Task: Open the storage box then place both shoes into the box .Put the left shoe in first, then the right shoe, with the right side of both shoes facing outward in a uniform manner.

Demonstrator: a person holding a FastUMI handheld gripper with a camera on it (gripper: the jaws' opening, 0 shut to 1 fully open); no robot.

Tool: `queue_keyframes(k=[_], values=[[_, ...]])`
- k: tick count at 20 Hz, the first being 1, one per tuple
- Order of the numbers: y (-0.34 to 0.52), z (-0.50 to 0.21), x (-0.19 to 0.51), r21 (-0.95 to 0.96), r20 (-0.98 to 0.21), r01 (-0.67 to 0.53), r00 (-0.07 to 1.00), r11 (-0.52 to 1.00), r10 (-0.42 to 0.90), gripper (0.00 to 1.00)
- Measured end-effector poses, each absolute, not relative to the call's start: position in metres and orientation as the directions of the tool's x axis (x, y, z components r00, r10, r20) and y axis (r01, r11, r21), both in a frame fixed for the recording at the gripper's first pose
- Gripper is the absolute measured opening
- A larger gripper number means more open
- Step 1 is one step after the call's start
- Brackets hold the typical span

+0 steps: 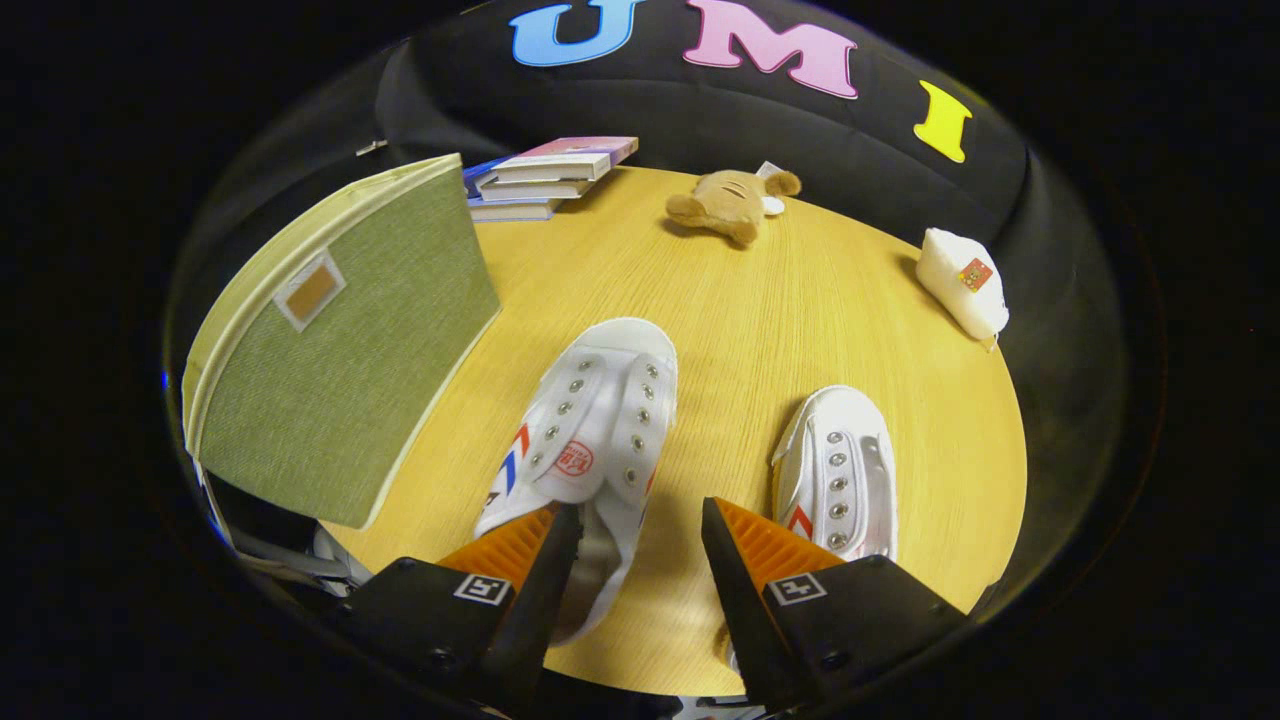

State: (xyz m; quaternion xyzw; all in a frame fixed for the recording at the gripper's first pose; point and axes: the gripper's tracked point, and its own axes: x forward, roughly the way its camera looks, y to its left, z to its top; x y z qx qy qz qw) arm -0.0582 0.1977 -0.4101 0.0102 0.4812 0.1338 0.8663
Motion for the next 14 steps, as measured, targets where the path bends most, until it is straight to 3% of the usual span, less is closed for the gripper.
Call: queue_keyframes(k=[4,6,7,8,9,14], values=[[0.204,-0.421,-0.037,0.166,-0.810,-0.188,0.534,0.968,0.243,0.66],[0.215,-0.422,-0.032,0.185,-0.803,-0.181,0.539,0.966,0.255,0.55],[0.209,-0.420,-0.031,0.159,-0.805,-0.157,0.551,0.975,0.220,0.31],[0.204,-0.422,-0.028,0.145,-0.808,-0.130,0.556,0.981,0.194,0.26],[0.204,-0.418,-0.029,0.164,-0.808,-0.110,0.556,0.980,0.197,0.10],[0.205,-0.394,-0.028,0.233,-0.791,-0.075,0.565,0.970,0.234,0.08]])
